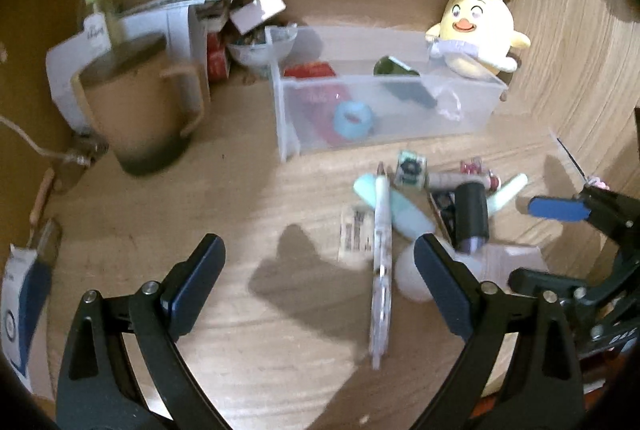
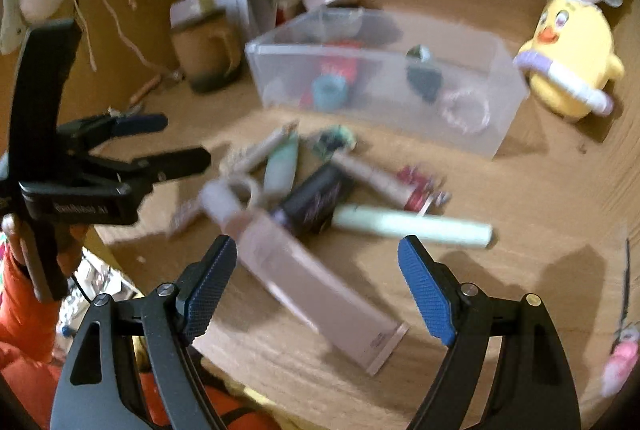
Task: Organize objects
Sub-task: 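Move both tools back toward the pens and pink tube on the desk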
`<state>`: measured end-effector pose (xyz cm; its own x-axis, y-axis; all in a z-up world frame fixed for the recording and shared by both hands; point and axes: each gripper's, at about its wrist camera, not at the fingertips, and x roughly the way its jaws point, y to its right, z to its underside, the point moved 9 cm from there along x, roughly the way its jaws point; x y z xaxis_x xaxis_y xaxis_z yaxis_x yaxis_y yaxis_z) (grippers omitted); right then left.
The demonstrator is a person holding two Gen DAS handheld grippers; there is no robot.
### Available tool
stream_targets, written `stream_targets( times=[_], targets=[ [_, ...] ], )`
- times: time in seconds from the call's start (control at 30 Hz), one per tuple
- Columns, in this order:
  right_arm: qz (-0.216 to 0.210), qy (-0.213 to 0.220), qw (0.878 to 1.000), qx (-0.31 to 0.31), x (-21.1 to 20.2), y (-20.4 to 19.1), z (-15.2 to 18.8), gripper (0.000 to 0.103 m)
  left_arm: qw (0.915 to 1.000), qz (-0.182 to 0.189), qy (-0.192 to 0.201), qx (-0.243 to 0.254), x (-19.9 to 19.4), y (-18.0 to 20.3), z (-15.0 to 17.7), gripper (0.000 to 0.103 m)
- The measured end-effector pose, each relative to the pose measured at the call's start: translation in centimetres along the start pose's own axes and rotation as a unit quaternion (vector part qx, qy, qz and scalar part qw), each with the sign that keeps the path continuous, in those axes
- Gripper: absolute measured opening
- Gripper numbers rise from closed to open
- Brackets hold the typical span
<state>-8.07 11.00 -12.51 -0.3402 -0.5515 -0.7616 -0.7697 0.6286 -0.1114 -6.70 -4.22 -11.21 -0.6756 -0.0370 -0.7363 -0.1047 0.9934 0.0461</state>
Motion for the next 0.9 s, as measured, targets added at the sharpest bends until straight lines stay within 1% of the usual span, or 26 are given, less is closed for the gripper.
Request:
stream_targets(
  times=[0.1,0.17,0.23,0.33,0.47,0.5,0.53,0.6,0.67,0.73,0.77,0.87,0.9],
  targets=[
    [0.000,-0.009,1.000,-0.004,0.6,-0.2,0.8,0.080,0.9998,0.007,-0.013,-0.014,0.3,-0.3,1.1,0.096],
    [0.000,-0.010,1.000,-0.005,0.7,-0.1,1.0,0.076,0.9995,0.012,-0.020,-0.022,0.4,-0.4,1.8,0.096],
    [-0.003,-0.013,1.000,-0.008,0.8,-0.1,1.1,0.064,0.9991,0.016,-0.025,-0.029,0.6,-0.5,2.4,0.096],
    [-0.012,-0.015,1.000,-0.015,0.9,-0.4,1.2,0.058,0.9988,0.021,-0.027,-0.035,0.6,-0.4,3.1,0.096],
    [-0.008,-0.008,0.999,-0.036,0.9,-1.1,1.1,0.051,0.9991,0.024,-0.023,-0.027,0.5,0.3,3.3,0.095],
    [-0.009,-0.007,0.999,-0.040,0.9,-1.3,1.1,0.049,0.9991,0.026,-0.021,-0.024,0.5,0.6,3.2,0.090],
    [-0.009,-0.006,0.999,-0.043,0.9,-1.4,1.0,0.048,0.9991,0.028,-0.022,-0.021,0.6,0.8,3.2,0.083],
    [-0.006,-0.004,0.999,-0.048,0.9,-1.5,1.0,0.046,0.9991,0.030,-0.027,-0.014,0.8,1.3,3.1,0.075],
    [-0.003,-0.003,0.999,-0.053,0.8,-1.5,1.1,0.044,0.9991,0.028,-0.028,-0.012,1.1,1.4,3.1,0.072],
    [0.001,-0.002,0.998,-0.057,0.6,-1.4,1.2,0.040,0.9990,0.030,-0.032,-0.012,1.3,1.5,3.2,0.064],
    [0.003,-0.003,0.998,-0.057,0.4,-1.3,1.3,0.040,0.9990,0.029,-0.031,-0.011,1.4,1.5,3.2,0.063],
    [0.008,-0.003,0.999,-0.052,0.1,-0.8,1.5,0.036,0.9993,0.025,-0.027,-0.007,1.5,1.6,3.1,0.053],
    [0.010,-0.003,0.999,-0.049,0.0,-0.5,1.5,0.036,0.9993,0.026,-0.027,-0.005,1.5,1.7,3.1,0.047]
  ],
)
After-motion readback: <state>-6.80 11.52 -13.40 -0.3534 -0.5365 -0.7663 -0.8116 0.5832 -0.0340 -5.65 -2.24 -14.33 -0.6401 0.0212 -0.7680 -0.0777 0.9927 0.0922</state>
